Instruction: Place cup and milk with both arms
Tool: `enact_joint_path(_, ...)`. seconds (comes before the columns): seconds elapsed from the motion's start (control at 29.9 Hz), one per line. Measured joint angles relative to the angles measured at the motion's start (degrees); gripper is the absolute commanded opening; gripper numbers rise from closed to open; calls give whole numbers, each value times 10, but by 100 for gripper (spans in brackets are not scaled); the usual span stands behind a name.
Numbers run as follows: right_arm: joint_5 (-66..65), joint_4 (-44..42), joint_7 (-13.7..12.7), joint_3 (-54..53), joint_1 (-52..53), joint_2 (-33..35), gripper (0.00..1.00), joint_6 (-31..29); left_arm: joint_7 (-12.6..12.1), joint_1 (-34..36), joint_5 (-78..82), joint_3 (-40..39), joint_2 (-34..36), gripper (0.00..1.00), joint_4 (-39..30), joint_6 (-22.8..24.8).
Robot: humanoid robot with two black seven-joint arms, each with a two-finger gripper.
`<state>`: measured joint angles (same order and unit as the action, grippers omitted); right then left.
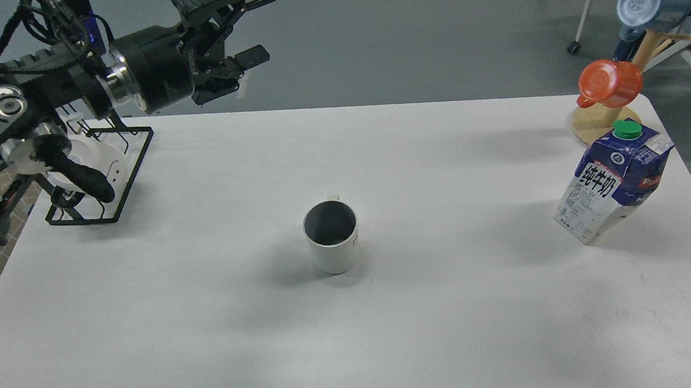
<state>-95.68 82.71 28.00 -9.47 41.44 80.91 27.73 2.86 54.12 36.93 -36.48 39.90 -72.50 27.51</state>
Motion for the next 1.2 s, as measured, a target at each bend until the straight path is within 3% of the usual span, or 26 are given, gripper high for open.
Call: enact_joint_path(1.2,-12,-213,0,18,-52,-259,100,3,-1,-28,2,-20,-12,98,-5,1)
